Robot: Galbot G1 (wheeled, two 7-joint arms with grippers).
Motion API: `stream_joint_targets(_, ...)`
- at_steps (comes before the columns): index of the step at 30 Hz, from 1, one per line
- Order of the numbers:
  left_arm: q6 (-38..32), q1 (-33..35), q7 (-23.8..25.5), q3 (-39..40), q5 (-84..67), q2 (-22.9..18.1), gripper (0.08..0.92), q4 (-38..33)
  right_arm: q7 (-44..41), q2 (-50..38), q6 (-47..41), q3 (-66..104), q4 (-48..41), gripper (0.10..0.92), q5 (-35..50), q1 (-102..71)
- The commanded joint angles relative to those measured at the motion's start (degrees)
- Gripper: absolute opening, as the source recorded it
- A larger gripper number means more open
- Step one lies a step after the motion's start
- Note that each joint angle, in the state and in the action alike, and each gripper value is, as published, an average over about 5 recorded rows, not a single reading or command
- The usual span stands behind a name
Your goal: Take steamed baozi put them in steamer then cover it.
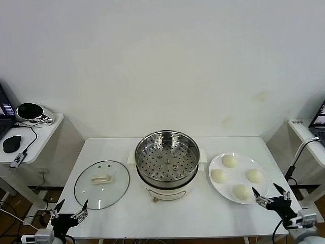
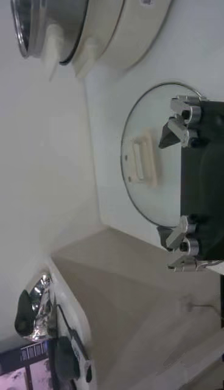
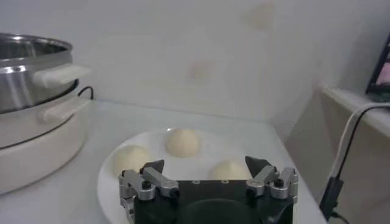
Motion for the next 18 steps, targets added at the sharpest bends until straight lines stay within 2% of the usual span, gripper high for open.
stream_joint_targets(1,0.12,-0.01,0.11,0.01,0.86,-0.30,0.823,-0.60,1.28,-18.31,-1.32,0.46,-3.57,0.823,-3.73,7.63)
stream_joint_targets(5,0.12,0.51,0.36,0.23,1.69,-0.80,0.823,-1.30,-2.97,-26.92,-2.82,-4.42,-6.68,0.823,-6.07,13.61)
stream_joint_targets(9,0.15,1.25,0.88,0.31,3.44,-0.96,0.823,-2.19,-10.81,-34.29,-1.93,-13.76,-12.28,0.823,-13.99,24.28)
stream_joint_targets(12,0.07,1.94,1.01,0.02,3.91,-1.19,0.823,-2.80,-18.42,-37.28,-0.07,-23.34,-17.25,0.823,-21.11,34.24)
stream_joint_targets(18,-0.05,2.77,0.68,-0.21,4.37,-1.82,0.823,-2.60,-35.77,-38.67,-0.20,-40.96,-23.99,0.823,-28.89,53.93)
